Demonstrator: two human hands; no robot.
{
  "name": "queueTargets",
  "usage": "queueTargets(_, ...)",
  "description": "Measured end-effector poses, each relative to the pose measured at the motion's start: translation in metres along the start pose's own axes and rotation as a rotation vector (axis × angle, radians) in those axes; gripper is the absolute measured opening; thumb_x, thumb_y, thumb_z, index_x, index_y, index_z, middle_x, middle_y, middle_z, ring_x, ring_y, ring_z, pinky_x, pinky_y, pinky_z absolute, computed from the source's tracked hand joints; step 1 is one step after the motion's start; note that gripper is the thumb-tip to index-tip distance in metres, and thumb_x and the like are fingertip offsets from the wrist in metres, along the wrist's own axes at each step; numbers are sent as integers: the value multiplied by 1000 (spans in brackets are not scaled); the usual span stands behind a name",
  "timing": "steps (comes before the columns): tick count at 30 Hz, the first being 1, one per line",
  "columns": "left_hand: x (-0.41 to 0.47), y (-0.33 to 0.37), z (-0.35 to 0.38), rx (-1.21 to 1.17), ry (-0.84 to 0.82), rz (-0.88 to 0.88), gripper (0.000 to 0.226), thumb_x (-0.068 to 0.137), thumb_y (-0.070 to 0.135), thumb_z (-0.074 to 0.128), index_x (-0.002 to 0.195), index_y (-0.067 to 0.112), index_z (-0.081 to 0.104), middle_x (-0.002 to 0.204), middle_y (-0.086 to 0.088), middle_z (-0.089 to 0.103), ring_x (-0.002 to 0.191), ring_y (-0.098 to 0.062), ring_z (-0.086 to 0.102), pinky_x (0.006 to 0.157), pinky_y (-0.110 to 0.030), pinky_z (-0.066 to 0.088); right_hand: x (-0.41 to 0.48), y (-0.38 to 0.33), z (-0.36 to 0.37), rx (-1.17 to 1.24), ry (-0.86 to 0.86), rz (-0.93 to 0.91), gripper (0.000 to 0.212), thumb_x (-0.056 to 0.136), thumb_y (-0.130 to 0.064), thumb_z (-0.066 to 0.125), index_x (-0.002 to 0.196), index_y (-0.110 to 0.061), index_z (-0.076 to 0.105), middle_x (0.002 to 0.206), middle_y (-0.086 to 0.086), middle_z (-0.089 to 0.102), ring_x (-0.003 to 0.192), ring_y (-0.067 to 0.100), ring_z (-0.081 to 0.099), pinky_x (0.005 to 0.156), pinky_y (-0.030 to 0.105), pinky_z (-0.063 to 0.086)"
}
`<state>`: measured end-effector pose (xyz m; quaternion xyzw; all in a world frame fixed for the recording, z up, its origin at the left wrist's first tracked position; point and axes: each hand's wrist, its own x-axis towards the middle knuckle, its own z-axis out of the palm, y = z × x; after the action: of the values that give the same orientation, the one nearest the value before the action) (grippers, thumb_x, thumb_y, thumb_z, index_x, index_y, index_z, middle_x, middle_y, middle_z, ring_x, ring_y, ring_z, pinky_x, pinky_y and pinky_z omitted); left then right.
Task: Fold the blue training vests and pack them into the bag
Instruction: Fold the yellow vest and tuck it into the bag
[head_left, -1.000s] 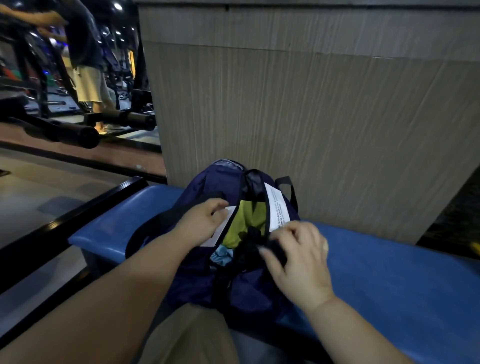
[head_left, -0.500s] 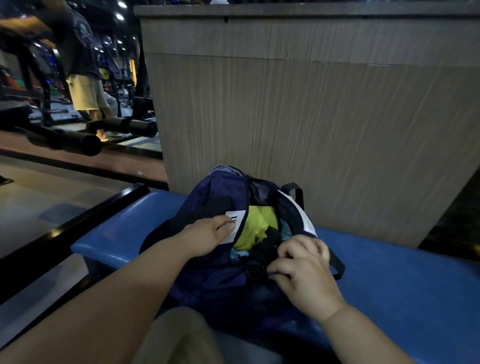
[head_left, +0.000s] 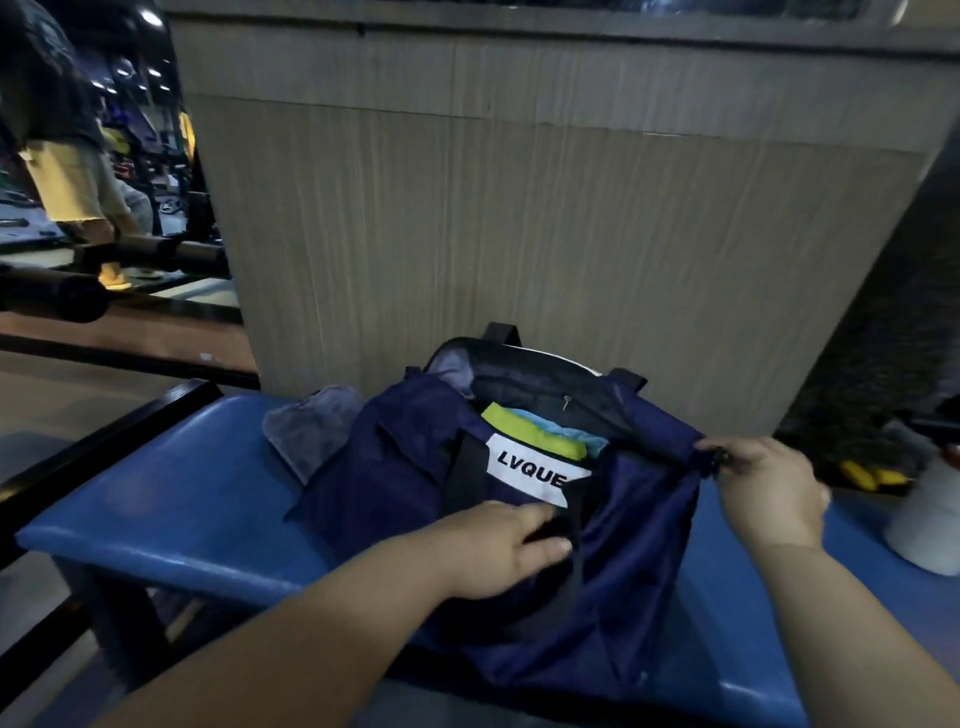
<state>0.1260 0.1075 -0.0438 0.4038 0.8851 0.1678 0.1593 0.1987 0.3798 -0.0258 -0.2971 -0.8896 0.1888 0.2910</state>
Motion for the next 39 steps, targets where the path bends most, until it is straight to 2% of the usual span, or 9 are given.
queueTargets(4,20,11,9,115,309,59,37,99,49,41,123,24,55,120,-1,58,118,-22,47,97,-34,39,-8,7,-2,539,-84,218,23,101,-17,47,111,-24,67,105,0,67,81,18,64,71,34,49)
queueTargets(7,36,4,5,166,461,61,55,90,61,27,128,29,50,134,12,49,129,-13,36,103,-31,28,-22,14,5,755,-110,307,20,101,-24,49,106,-13,65,86,7,64,69,21,62,70,37,47)
queueTargets(11,48,-5,13,299,195,-1,57,103,46,28,155,31,9,163,12,0,150,-11,-4,121,-38,-4,-27,14,10,734,-238,315,34,85,-45,69,95,-14,61,89,8,68,74,22,66,65,34,50)
queueTargets(16,53,-6,20,357,125,-68,65,93,56,3,153,35,-11,155,20,-24,147,-10,-21,120,-41,-12,-10,11,7,702,-321,311,17,95,-27,61,95,-10,65,83,6,69,71,19,66,63,31,49)
queueTargets(20,66,-15,25,347,236,-119,98,60,67,-19,153,40,-6,160,18,-14,149,-10,-15,121,-39,-11,-9,28,11,754,-301,395,15,99,-16,53,90,-9,63,81,10,67,71,21,63,64,32,47)
queueTargets(23,72,-15,28,334,338,-99,93,67,65,-16,154,38,2,162,16,-4,150,-12,-7,120,-36,-7,-10,34,10,906,-334,460,17,101,-14,49,89,-11,60,80,7,66,73,20,60,68,33,47)
queueTargets(28,74,-5,29,50,732,59,60,92,57,22,131,25,54,134,9,55,127,-17,49,108,-37,34,-10,36,14,1040,-357,485,18,103,-18,47,92,-11,59,87,7,68,81,23,61,73,33,50)
queueTargets(35,74,13,41,237,400,8,118,55,80,-38,153,37,12,160,19,2,149,-6,-5,119,-29,-12,-9,46,25,985,-289,474,17,102,-20,50,92,-11,60,91,13,66,84,25,59,74,35,51)
queueTargets(39,71,24,42,261,301,29,105,63,84,-26,154,36,-3,153,23,-15,148,-7,-13,118,-31,-15,-2,53,26,973,-163,481,18,102,-20,49,92,-11,62,89,12,65,80,24,60,71,35,51)
